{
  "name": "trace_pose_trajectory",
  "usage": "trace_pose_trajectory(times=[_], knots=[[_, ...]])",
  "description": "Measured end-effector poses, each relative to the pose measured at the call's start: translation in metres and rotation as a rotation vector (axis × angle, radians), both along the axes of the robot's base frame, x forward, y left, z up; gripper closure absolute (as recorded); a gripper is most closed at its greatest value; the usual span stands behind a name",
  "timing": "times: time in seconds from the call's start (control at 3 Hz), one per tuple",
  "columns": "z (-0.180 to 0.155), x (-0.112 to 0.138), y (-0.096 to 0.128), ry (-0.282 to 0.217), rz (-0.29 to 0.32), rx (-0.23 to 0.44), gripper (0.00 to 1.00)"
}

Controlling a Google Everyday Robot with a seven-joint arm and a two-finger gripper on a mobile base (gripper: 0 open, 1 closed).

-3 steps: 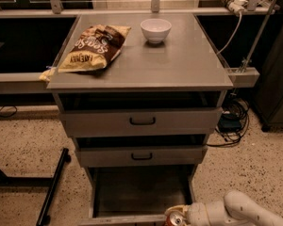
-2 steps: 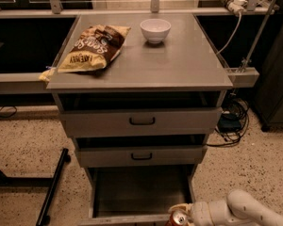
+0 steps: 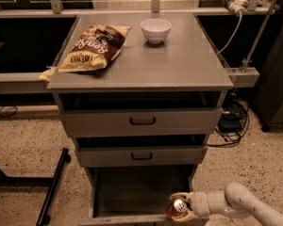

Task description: Place coke can into bottom drawer

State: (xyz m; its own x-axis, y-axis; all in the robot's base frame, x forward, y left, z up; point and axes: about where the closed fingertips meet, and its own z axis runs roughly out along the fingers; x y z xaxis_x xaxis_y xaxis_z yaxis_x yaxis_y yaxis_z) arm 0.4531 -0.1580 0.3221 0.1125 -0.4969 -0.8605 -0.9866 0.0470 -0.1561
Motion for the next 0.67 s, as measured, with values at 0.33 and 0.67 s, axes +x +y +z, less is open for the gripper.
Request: trace_pose_trajectory(times=[0.33, 0.67], knots=[[-0.009, 0.042, 0.001, -0.077, 0.011, 0.027, 1.00], [-0.025, 0.079, 0.006, -0.105, 0.021, 0.038, 1.00]])
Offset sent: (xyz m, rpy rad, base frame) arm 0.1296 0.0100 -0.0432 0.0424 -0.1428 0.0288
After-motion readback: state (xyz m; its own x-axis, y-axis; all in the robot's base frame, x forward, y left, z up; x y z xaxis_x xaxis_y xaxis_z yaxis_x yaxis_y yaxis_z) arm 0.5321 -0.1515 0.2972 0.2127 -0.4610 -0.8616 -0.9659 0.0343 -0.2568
